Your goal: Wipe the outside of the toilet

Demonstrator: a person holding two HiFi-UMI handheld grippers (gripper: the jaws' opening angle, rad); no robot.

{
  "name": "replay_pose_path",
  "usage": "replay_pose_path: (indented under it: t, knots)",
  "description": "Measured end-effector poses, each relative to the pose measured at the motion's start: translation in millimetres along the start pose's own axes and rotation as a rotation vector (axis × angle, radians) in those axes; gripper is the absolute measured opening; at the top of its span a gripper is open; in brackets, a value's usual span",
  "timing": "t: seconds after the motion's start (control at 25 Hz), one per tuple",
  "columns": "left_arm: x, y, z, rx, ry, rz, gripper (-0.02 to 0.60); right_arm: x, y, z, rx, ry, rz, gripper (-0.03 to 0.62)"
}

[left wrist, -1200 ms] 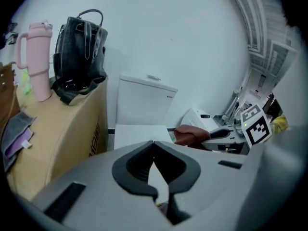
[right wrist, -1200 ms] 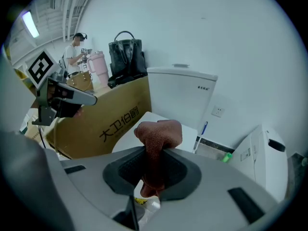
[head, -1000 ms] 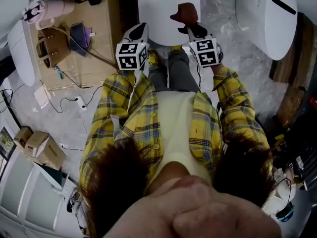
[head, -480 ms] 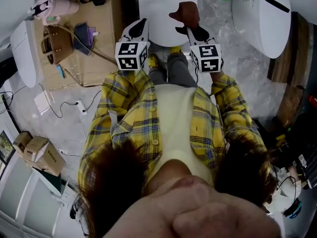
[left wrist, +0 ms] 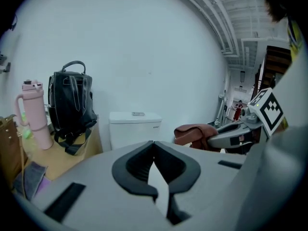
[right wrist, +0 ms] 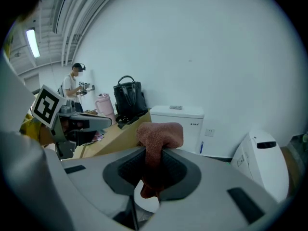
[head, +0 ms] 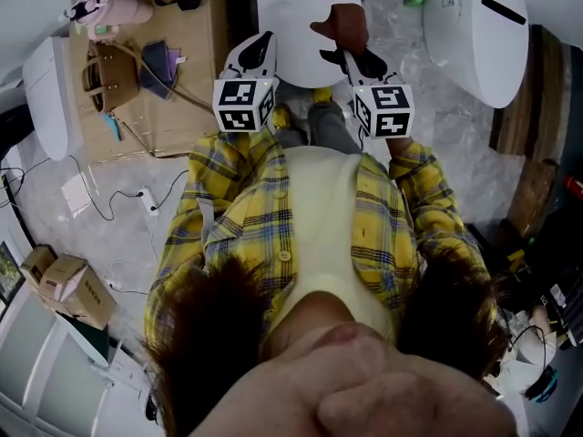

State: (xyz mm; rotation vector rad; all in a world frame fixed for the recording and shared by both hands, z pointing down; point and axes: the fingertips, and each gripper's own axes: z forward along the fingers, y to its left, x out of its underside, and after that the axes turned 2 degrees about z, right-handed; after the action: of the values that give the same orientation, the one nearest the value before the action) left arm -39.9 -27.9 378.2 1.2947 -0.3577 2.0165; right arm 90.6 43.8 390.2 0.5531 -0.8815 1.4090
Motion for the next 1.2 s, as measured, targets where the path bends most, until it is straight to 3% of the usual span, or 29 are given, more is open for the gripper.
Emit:
replay_pose_path:
  t: [0.52, 1.2]
  knots:
    - [-7, 1, -14, -0.022, -0.036, -0.025, 0.009, -30, 6, -11, -0.001, -0.058, 0.01, 0.084]
    - [-2, -2, -16, -0.015, -0.011, -0.026, 0.009, -33, 13, -12, -0.023, -0.077, 0.051, 0.083]
